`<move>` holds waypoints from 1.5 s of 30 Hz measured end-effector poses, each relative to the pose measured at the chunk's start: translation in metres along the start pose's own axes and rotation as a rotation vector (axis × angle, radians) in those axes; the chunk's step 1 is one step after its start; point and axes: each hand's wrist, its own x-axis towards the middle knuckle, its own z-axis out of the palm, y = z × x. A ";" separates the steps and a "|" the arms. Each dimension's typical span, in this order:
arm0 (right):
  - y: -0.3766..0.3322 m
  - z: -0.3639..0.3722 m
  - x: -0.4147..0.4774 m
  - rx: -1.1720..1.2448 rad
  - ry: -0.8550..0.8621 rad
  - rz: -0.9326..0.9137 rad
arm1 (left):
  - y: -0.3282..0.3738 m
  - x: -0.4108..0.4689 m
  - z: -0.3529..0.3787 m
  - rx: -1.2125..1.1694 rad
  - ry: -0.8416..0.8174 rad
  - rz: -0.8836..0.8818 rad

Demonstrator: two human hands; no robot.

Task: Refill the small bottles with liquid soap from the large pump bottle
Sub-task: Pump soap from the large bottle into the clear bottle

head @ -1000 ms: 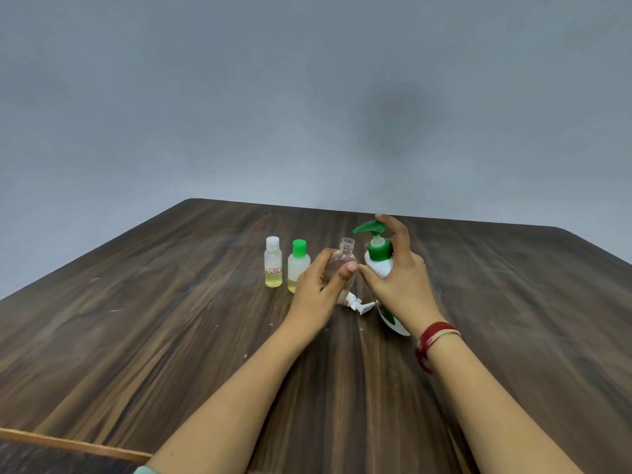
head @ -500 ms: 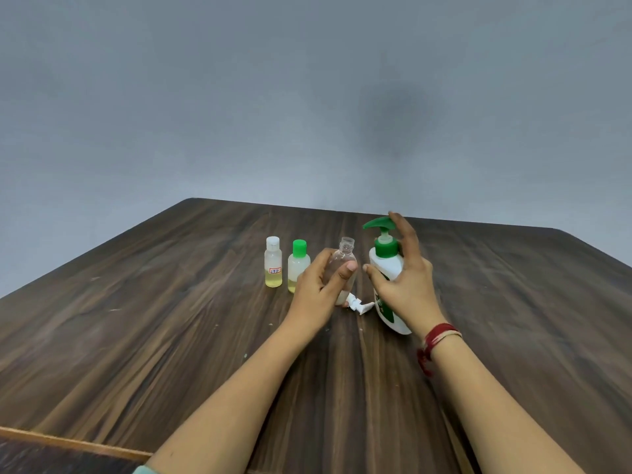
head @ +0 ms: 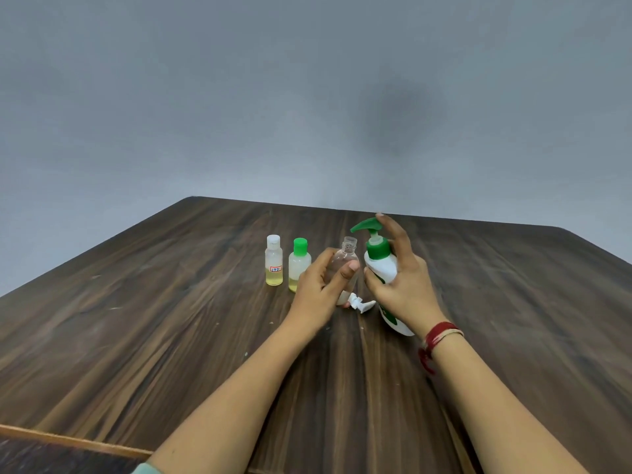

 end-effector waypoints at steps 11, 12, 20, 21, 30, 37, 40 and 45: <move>-0.001 -0.003 0.001 -0.015 -0.020 -0.002 | -0.006 0.003 -0.002 0.007 0.027 -0.013; -0.002 -0.002 0.001 -0.018 -0.016 -0.003 | -0.006 0.003 -0.002 0.006 0.028 -0.009; -0.004 -0.002 0.001 -0.070 -0.045 -0.027 | -0.002 0.003 -0.002 0.004 0.001 0.009; -0.004 -0.001 0.001 -0.082 -0.044 -0.035 | -0.003 0.003 -0.002 -0.003 0.003 0.011; -0.006 0.000 0.002 -0.140 -0.067 -0.020 | -0.003 0.003 -0.002 -0.034 -0.020 -0.009; -0.003 -0.008 0.005 -0.250 -0.057 -0.110 | -0.007 0.004 -0.002 -0.019 -0.038 -0.065; -0.003 -0.010 0.006 -0.313 -0.060 -0.137 | -0.005 0.004 -0.002 0.000 -0.053 -0.065; -0.001 -0.011 0.006 -0.374 -0.054 -0.155 | -0.005 0.003 -0.001 -0.032 -0.058 -0.081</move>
